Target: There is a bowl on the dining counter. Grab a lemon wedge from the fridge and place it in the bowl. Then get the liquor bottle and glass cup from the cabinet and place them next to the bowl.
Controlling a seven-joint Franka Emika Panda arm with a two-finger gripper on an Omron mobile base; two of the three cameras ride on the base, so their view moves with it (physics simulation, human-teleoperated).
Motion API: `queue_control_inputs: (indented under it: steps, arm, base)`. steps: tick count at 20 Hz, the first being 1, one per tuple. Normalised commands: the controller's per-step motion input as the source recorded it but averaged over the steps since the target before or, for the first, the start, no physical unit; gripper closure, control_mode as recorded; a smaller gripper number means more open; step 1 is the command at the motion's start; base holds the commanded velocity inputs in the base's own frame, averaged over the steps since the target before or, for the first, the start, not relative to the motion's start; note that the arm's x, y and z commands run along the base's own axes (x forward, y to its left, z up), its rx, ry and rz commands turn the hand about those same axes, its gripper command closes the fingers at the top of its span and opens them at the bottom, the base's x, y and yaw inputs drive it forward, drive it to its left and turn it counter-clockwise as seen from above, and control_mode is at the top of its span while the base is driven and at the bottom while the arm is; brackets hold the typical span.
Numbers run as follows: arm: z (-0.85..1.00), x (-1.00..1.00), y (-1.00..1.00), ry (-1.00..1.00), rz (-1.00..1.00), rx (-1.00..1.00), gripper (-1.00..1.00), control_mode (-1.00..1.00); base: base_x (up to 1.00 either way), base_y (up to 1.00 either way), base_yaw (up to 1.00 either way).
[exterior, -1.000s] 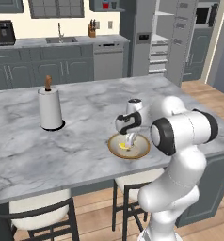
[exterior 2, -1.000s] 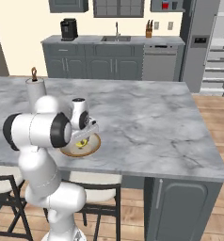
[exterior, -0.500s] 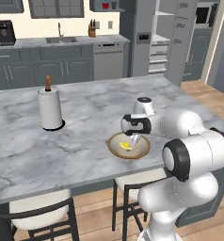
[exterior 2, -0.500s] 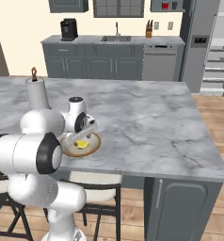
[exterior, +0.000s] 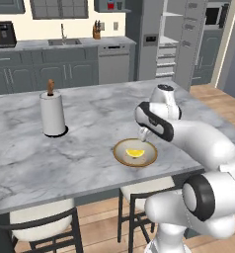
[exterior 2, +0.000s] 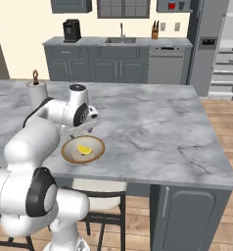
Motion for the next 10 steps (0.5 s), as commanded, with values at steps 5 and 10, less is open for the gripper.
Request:
queue_control_inputs:
  steps: [5,10]
  arm:
    - [0.94,-0.31,-0.03,0.02,-0.25,0.08,-1.0,-1.0]
    - [0.62,-0.76,-0.19,-0.06,-0.28,0.12,-1.0,-1.0]
  base:
    - [0.0,0.0,0.0]
    - [0.0,0.0,0.0]
